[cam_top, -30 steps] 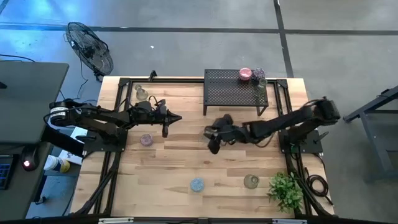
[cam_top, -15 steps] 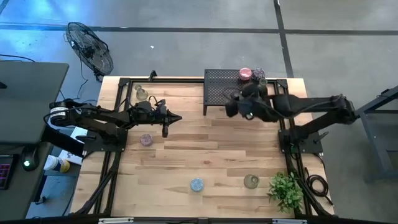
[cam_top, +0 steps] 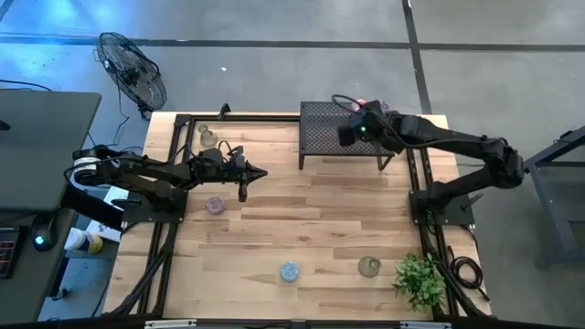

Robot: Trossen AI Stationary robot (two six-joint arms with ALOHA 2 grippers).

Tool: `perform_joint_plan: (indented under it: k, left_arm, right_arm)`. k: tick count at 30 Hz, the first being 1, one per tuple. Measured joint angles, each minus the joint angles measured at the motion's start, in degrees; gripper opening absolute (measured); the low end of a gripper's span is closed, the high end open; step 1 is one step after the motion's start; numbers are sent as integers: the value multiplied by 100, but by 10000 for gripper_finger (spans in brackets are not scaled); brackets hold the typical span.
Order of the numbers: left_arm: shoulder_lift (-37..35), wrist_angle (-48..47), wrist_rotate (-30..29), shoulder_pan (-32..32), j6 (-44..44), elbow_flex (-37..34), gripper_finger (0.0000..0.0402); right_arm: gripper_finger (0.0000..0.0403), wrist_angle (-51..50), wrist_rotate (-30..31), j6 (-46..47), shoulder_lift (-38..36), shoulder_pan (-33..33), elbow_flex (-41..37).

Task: Pick & Place candle stick holders
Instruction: Put the green glass candle holder on the shelf aligned with the other green glass candle holder

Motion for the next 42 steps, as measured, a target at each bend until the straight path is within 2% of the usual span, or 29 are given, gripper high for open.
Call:
perform_joint_plan:
  k: [12, 17, 42]
  left_arm:
    - [2, -2, 0, 0, 0, 0, 10]
    - [2, -2, 0, 0, 2, 0, 10]
    - [2, -4, 0, 0, -2, 0, 10]
  right_arm:
    - [175, 0, -465, -246, 52, -691, 0]
    - [168, 23, -484, -323, 152, -708, 0]
    - [190, 54, -738, -493, 192, -911, 0]
